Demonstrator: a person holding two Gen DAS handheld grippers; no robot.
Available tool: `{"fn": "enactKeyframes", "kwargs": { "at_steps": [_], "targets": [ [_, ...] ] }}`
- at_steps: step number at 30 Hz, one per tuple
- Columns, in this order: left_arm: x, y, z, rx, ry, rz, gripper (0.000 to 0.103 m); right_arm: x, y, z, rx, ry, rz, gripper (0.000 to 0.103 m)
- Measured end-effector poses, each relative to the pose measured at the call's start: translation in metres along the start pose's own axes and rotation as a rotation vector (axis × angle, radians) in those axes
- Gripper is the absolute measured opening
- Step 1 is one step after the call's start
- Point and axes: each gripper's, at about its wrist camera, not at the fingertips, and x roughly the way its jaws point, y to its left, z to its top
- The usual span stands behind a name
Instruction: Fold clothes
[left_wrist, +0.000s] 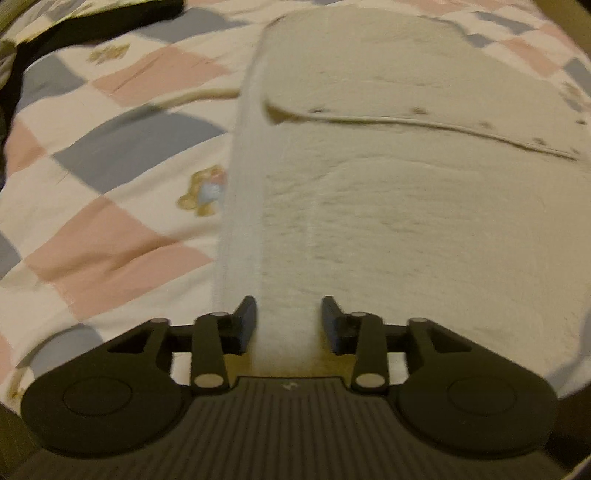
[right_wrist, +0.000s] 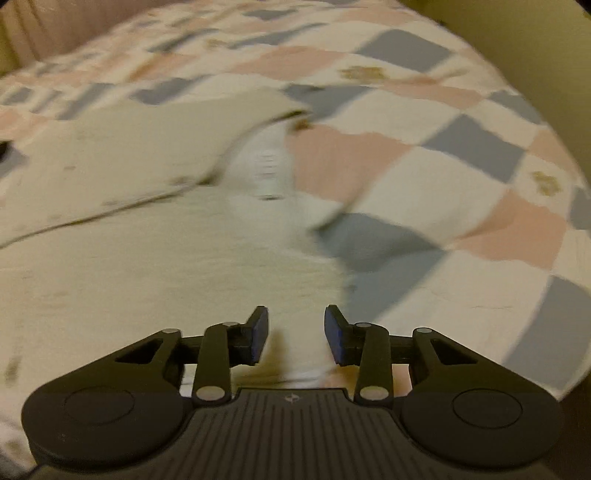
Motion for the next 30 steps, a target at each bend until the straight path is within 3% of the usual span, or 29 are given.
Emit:
{"fn": "enactKeyframes", "kwargs": {
  "at_steps": [2,6,8,10,12,17,23,30],
  "targets": [
    [0.008,-0.009,-0.008,0.019,0.033,-0.001,0.042,0.010,0.015,-0.013,-0.018,0.038,0.026,0.046],
    [0.012,-0.015,-0.029,0.034,0.101,0.010,0.042,0.017,0.027,-0.036,0.038,0.156,-0.072,0.046],
    [-0.003,-0.013,-0.037,0.061,0.109,-0.001,0.042,-0.011,0.031,-0.048,0.082,0.121,-0.073,0.047],
    [-0.024,-0.006,-0.044,0.069,0.102,-0.025,0.043,-0.042,0.039,-0.061,0.114,0.075,-0.074,0.054],
    [-0.051,0.003,-0.050,0.062,0.073,-0.054,0.045,-0.075,0.052,-0.073,0.153,0.023,-0.080,0.067],
    [-0.124,0.021,-0.065,0.086,-0.045,-0.069,0.064,-0.142,0.095,-0.087,0.227,-0.060,-0.048,0.077],
    [-0.190,0.033,-0.086,0.148,-0.171,-0.080,0.065,-0.206,0.143,-0.098,0.227,-0.164,0.005,0.087],
    [-0.233,0.044,-0.113,0.173,-0.240,-0.108,0.067,-0.247,0.174,-0.120,0.231,-0.195,0.004,0.090]
  ]
}}
